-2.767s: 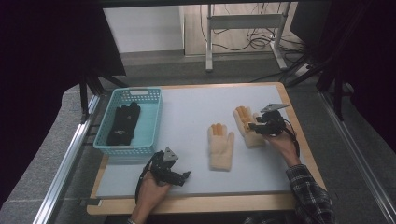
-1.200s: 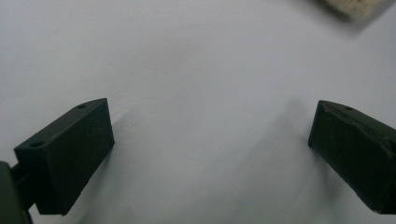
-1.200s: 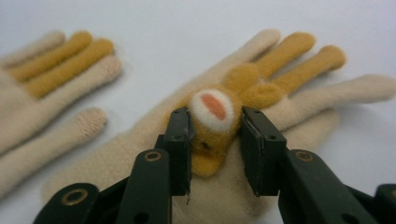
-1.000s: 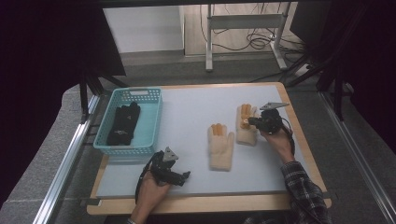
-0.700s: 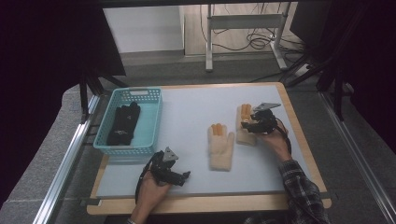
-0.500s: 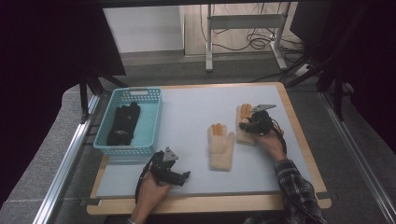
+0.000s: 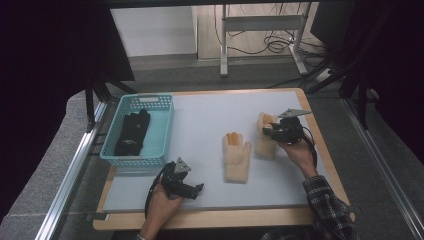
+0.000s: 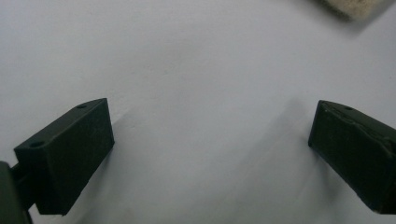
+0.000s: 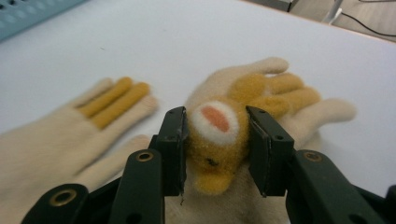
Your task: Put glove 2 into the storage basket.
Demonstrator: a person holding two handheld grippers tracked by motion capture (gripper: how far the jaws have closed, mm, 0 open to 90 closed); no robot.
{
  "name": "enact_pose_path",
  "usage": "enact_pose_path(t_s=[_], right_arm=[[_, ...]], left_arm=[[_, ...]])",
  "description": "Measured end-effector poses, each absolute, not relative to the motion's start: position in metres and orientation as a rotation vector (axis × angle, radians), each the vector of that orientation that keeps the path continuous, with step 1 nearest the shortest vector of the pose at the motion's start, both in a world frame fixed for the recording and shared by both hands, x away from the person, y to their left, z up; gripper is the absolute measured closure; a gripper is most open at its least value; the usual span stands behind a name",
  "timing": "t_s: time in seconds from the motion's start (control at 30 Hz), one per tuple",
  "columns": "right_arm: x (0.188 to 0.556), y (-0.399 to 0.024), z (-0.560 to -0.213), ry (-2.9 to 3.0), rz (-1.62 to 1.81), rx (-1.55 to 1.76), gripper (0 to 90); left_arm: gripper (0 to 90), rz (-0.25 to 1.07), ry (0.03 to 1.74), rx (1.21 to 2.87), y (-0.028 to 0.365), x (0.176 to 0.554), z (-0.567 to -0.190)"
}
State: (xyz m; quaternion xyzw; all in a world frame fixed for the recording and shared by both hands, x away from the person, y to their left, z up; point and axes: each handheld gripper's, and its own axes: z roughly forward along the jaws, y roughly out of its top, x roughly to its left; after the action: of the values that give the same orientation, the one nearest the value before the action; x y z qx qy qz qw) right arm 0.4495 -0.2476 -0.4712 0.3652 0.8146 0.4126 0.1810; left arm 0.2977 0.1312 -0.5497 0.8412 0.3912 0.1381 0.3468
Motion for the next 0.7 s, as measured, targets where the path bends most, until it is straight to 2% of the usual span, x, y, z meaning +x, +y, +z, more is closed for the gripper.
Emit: enact_pose_path(t_s=[0.17, 0.47, 0.7], right_arm=[[0.432, -0.244, -0.457, 2.307, 1.212, 1.007, 59.6], [0.386, -0.208, -0.429, 2.375, 1.302, 0.895, 59.2], [0.381, -0.165, -0.445, 2.456, 1.285, 0.881, 58.3]], left_arm=[[0.2, 0.358, 1.015, 2.182, 0.131, 0.298, -0.550], [0.2, 0.360, 1.016, 2.177, 0.131, 0.298, -0.550], [0.2, 0.360, 1.017, 2.176, 0.131, 0.298, -0.550]])
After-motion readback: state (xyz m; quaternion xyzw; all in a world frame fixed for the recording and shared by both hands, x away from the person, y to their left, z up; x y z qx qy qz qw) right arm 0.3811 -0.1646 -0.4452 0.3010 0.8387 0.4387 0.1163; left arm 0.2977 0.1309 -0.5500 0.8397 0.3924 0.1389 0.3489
